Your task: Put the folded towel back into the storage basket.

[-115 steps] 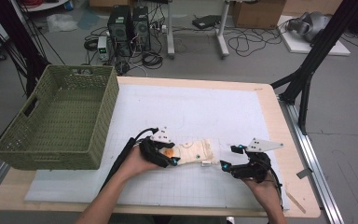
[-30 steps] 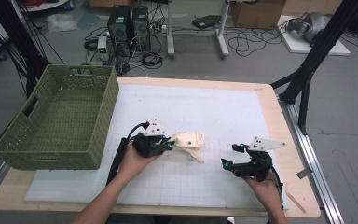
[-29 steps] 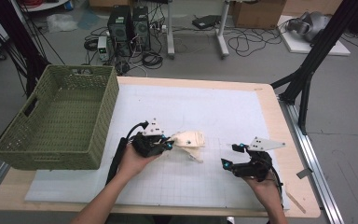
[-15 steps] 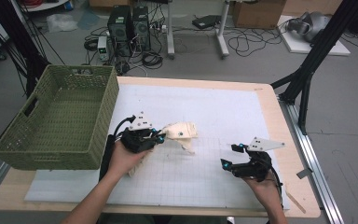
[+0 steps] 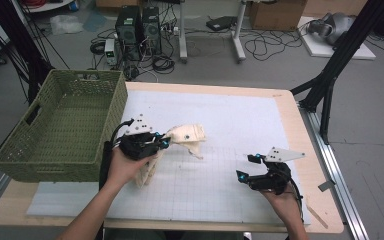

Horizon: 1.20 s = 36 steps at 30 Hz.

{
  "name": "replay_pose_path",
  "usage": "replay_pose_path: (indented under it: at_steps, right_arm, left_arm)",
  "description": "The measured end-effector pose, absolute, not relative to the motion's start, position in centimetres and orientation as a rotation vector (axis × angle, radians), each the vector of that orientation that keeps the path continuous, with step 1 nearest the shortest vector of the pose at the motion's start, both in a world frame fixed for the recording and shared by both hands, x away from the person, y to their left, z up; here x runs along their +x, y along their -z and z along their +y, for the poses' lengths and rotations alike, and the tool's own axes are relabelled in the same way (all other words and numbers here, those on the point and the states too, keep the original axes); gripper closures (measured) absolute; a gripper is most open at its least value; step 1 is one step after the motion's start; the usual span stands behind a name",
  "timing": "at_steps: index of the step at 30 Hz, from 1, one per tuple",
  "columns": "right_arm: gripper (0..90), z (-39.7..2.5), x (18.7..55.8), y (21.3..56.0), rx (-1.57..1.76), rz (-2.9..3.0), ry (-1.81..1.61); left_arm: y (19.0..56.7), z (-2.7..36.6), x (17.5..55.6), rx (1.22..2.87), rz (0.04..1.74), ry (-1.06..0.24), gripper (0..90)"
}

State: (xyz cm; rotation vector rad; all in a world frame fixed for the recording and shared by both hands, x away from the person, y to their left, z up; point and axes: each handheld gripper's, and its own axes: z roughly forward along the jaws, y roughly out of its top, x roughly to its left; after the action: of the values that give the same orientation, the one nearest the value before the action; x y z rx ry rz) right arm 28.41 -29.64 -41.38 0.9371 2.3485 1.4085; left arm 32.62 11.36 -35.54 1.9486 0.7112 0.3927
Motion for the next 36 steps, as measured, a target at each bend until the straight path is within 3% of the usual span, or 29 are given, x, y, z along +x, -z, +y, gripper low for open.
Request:
replay_pose_path:
  at_steps: [36]
  right_arm:
    - [15.9, -29.9, 28.3, 41.3, 0.946, 2.317, -1.439]
  left_arm:
    - [30.7, 15.6, 32.7, 1.892, 0.683, -0.400, 80.7]
